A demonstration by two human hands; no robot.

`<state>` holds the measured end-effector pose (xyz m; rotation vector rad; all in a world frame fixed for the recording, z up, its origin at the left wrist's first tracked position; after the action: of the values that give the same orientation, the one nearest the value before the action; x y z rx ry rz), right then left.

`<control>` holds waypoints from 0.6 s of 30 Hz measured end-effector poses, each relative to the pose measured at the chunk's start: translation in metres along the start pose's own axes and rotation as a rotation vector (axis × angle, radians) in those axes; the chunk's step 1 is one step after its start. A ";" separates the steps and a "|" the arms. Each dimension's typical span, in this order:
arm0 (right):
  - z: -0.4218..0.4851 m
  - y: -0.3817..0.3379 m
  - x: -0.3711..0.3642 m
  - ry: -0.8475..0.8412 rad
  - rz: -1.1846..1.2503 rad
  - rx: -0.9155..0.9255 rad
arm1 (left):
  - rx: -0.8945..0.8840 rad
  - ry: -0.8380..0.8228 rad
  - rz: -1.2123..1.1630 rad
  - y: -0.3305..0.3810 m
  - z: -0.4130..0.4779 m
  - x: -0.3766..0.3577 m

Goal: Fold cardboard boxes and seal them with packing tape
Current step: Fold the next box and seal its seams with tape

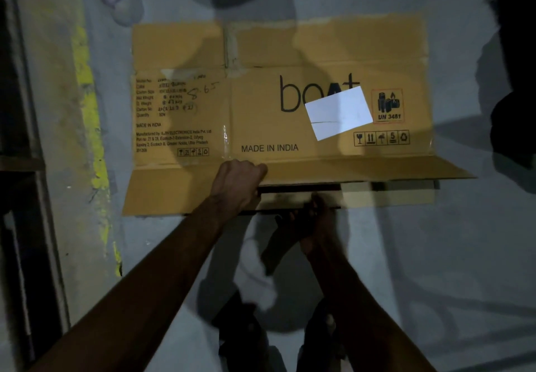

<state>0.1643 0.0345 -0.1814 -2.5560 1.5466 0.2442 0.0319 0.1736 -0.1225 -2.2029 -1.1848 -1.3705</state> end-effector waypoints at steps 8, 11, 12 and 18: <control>-0.006 -0.019 -0.008 0.055 -0.143 0.084 | 0.048 0.088 0.158 0.011 -0.019 0.012; -0.033 -0.033 -0.027 0.096 -0.266 0.105 | 0.044 0.127 0.188 0.019 -0.040 0.033; -0.046 -0.035 -0.033 0.125 -0.265 0.090 | 0.048 0.146 0.197 0.021 -0.047 0.044; -0.169 -0.067 -0.089 0.062 -0.262 0.164 | 0.044 0.250 0.155 0.032 -0.093 0.168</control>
<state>0.1942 0.1071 0.0046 -2.6176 1.1768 0.0074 0.0348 0.1795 0.0721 -1.9770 -0.9264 -1.4867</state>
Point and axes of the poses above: each hand's wrist, its own z-axis towards the middle knuckle, its own x-axis out of the back of the hand, y = z × x, the point moved 7 cm from there along z, towards the middle knuckle, and after that the axes turned 10 degrees about -x, right-handed, at the moved point
